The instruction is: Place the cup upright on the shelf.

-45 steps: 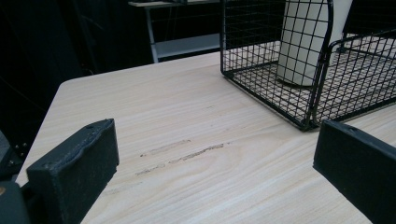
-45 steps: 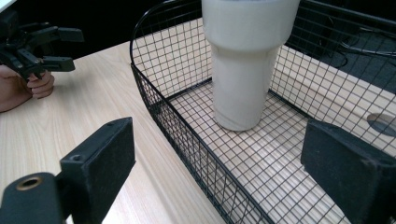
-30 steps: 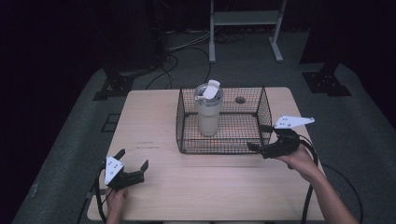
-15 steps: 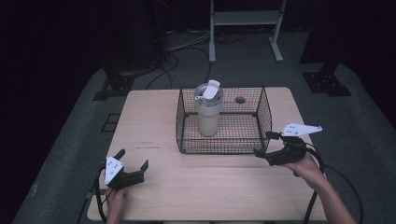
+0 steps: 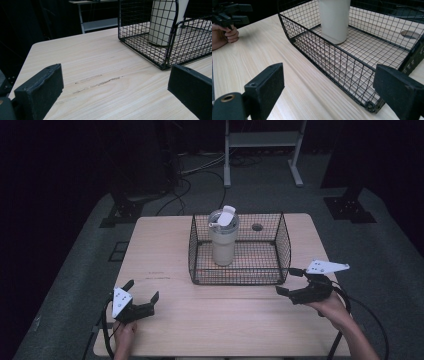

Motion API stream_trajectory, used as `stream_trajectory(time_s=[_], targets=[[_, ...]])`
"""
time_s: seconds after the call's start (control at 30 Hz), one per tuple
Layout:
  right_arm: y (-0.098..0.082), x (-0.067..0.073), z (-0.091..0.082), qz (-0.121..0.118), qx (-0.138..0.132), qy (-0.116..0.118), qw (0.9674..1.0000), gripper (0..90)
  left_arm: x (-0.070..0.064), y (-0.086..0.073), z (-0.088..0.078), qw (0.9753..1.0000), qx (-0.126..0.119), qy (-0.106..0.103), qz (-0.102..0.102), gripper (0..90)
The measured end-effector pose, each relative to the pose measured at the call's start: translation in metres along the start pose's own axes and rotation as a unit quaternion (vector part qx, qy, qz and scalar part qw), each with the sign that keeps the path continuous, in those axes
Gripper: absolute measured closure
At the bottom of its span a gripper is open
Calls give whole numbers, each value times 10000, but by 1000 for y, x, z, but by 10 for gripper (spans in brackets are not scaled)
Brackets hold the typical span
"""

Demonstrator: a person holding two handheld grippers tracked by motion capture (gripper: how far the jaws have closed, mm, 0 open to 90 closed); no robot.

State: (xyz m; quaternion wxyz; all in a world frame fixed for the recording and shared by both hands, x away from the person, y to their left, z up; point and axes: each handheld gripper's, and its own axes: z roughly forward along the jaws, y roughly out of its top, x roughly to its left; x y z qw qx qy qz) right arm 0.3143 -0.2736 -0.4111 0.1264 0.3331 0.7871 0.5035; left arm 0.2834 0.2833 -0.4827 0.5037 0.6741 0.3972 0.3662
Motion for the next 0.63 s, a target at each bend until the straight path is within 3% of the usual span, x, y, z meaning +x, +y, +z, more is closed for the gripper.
stream_trajectory(time_s=[0.63], targets=[[-21, 7, -6, 67, -137, -33, 9999, 94, 0, 0, 0, 10000, -6, 27, -21, 0]])
